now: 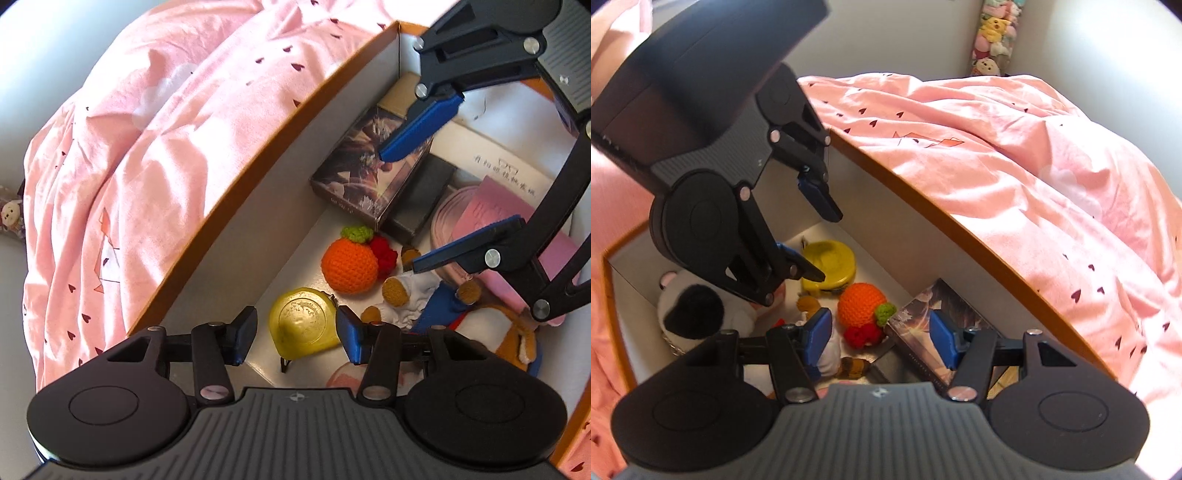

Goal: Organize objects

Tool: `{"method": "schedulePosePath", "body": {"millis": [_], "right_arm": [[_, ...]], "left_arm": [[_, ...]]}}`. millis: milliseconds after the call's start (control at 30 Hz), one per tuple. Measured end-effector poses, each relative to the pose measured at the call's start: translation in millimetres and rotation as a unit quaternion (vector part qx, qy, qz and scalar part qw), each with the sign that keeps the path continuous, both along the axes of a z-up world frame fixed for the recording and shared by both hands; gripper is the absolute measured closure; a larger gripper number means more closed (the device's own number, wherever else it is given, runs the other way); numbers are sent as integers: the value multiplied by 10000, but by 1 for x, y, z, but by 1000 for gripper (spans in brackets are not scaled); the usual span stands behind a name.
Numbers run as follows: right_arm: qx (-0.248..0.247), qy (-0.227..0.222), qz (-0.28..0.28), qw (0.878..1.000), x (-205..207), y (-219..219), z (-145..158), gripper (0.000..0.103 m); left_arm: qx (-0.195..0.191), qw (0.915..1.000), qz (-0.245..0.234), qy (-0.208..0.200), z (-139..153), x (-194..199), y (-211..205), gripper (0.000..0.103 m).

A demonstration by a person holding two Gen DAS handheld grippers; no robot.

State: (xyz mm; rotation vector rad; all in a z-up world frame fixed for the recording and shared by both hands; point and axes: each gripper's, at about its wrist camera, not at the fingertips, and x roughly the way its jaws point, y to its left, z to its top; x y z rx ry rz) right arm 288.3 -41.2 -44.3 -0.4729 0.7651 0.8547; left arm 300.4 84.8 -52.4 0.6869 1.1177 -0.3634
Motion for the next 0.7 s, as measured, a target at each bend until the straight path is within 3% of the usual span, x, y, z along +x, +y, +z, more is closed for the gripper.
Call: {"method": "schedulePosePath", "body": {"millis": [267, 333, 500, 700], "right_arm": [[361, 254, -580, 9973, -17, -14, 27, 34], [440, 239, -698, 9963, -26, -19, 36, 28], [706, 265, -943, 9927, -33, -26, 61, 25], [960, -116, -1325, 9865, -77, -45, 77, 15]], "left_arm": [[-84, 9993, 187, -312, 50, -41, 6, 43], [-145, 9985, 259, -457, 66, -55, 7, 39], [-333, 9949, 444, -848, 100, -80, -15, 30], [-338, 9860, 678, -1485, 125, -116, -35, 20]]}}
